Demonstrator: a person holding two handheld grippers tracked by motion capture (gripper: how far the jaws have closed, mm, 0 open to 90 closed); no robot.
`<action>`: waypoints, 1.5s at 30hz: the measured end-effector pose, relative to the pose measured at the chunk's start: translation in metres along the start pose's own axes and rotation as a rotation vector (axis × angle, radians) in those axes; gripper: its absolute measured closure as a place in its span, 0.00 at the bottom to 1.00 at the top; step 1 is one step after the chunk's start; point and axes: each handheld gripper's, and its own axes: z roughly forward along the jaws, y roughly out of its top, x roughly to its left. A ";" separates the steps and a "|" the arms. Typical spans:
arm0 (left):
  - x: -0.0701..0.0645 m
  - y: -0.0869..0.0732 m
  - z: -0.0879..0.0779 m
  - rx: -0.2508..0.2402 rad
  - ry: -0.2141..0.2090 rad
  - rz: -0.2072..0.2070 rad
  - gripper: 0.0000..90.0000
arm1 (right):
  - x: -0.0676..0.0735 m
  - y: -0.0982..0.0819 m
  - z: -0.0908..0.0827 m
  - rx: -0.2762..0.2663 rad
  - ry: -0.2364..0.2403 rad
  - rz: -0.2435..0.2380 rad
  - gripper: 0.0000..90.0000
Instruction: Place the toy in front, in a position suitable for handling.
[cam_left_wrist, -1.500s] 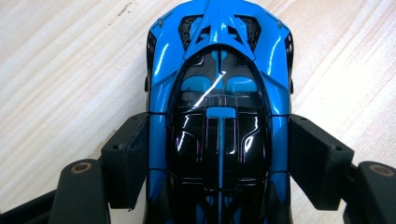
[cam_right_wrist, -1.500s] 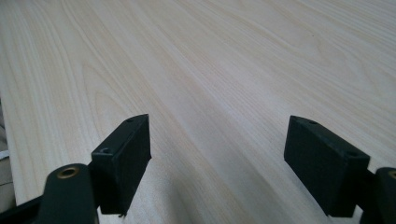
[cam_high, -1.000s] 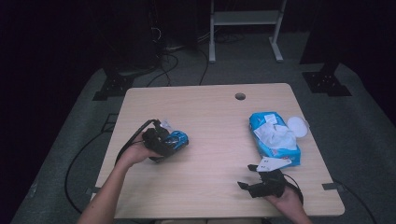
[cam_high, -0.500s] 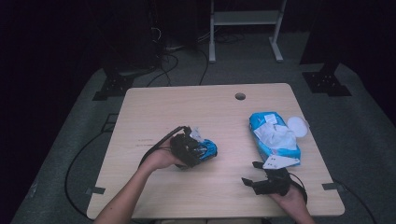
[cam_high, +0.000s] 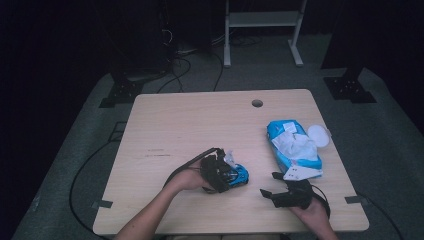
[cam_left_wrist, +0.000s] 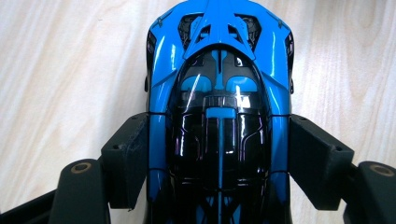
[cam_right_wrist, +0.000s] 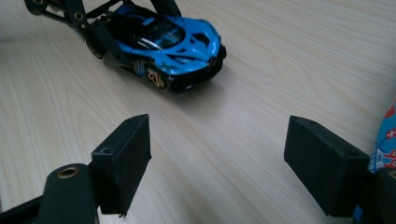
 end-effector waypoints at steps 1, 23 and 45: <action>-0.002 0.000 0.004 0.002 -0.013 0.002 0.31 | 0.000 0.000 0.000 -0.002 -0.002 0.003 0.24; -0.008 -0.007 0.016 -0.036 -0.037 0.001 0.22 | -0.027 0.034 -0.028 -0.072 -0.221 -0.036 0.25; -0.018 -0.072 -0.012 -0.282 0.064 -0.084 0.10 | -0.104 0.034 -0.021 0.029 -0.364 0.139 0.70</action>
